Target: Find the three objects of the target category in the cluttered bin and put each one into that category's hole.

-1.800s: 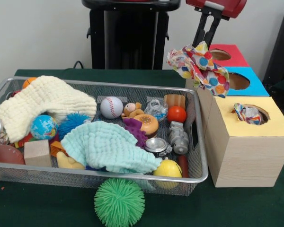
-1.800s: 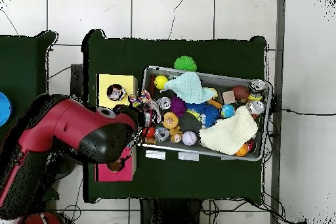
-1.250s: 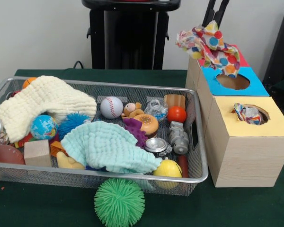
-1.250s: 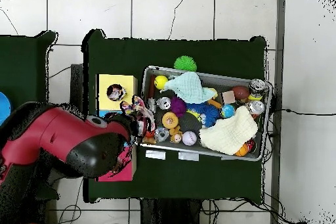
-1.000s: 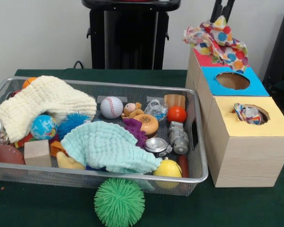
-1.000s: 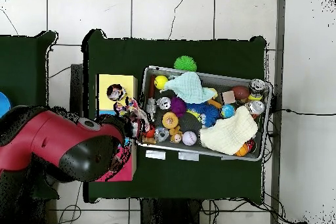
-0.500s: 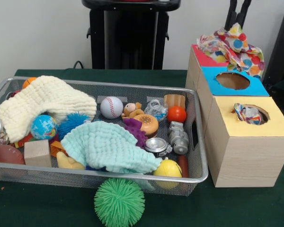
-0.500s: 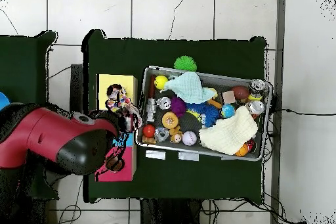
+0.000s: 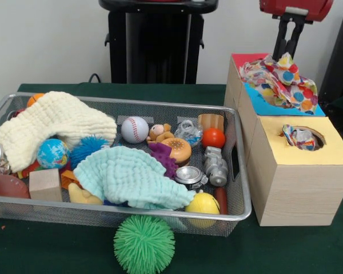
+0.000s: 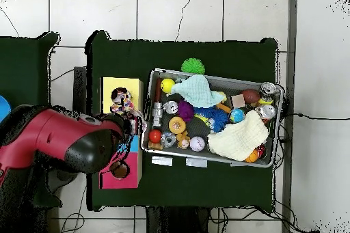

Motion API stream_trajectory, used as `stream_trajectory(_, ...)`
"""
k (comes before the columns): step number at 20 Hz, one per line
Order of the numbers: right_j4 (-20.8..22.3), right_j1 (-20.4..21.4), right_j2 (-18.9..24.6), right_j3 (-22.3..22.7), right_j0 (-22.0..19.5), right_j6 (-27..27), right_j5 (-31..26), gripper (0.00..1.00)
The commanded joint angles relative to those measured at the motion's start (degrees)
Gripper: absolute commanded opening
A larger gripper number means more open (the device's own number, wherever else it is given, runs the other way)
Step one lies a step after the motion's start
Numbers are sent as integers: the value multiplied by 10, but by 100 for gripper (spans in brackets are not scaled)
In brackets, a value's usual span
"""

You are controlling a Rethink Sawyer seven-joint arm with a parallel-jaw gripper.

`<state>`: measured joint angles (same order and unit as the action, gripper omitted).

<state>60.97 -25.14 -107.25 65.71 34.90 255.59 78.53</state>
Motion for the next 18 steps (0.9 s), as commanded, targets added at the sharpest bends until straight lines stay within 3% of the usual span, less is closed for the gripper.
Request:
stream_trajectory(1,-55,-42,13,-78,-17,171,-5,0)
stream_trajectory(18,-76,-66,6,-77,-10,186,-8,0)
